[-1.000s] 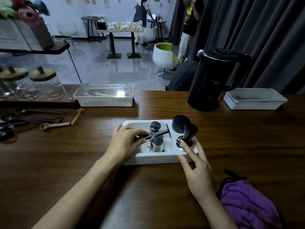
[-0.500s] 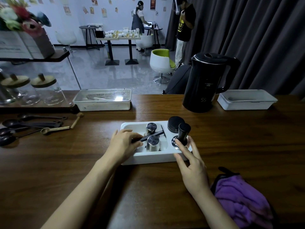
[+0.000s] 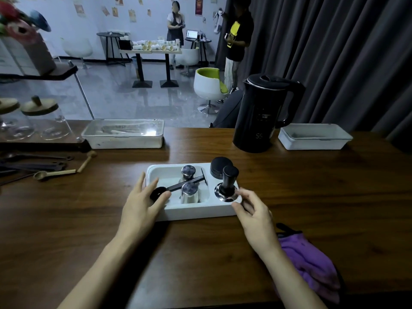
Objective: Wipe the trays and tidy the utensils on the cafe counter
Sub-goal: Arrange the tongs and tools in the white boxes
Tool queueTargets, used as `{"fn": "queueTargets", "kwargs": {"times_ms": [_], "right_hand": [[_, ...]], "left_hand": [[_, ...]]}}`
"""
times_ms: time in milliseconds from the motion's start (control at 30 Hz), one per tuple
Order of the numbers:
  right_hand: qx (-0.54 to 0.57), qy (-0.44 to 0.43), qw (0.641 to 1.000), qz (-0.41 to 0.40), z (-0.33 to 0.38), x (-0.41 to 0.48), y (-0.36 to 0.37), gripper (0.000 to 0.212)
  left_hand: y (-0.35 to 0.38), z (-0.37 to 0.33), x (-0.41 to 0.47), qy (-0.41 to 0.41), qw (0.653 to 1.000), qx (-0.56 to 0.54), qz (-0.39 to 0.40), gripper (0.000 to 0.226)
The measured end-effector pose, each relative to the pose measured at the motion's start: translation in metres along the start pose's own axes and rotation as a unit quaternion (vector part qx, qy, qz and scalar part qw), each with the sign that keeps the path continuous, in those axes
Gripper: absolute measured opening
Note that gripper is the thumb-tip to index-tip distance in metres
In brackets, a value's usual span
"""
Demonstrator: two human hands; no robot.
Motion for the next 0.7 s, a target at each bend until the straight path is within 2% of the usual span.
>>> {"fn": "queueTargets", "kwargs": {"times_ms": [133, 233, 333, 433, 700], "right_hand": [[-0.033, 0.023, 0.998, 0.042, 0.001, 0.014, -0.004, 0.051], [-0.088, 0.024, 0.990, 0.104, -0.002, 0.026, -0.003, 0.070], [-0.132, 0.041, 0.982, 0.129, -0.007, 0.033, -0.002, 0.082], [-0.173, 0.036, 0.977, 0.120, -0.007, 0.032, 0.001, 0.083], [-0.150, 0.025, 0.986, 0.065, 0.007, 0.063, -0.004, 0.079]], "left_hand": [[-0.005, -0.006, -0.018, -0.056, 0.998, -0.013, -0.004, 0.059], [-0.014, -0.004, -0.024, -0.087, 0.996, 0.012, -0.006, 0.077], [-0.017, -0.002, -0.025, -0.103, 0.995, 0.001, 0.002, 0.075], [-0.018, -0.004, -0.025, -0.108, 0.994, -0.004, 0.003, 0.079], [-0.002, -0.020, 0.022, -0.054, 0.998, -0.021, -0.013, 0.075]]}}
Point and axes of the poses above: each hand's wrist, its own x-axis towards the middle knuckle, its own y-axis out of the palm, z = x × y, the point moved 4 cm from there along x, towards the middle knuckle, and after that the axes turned 5 degrees about -z, right-handed, at the moved point
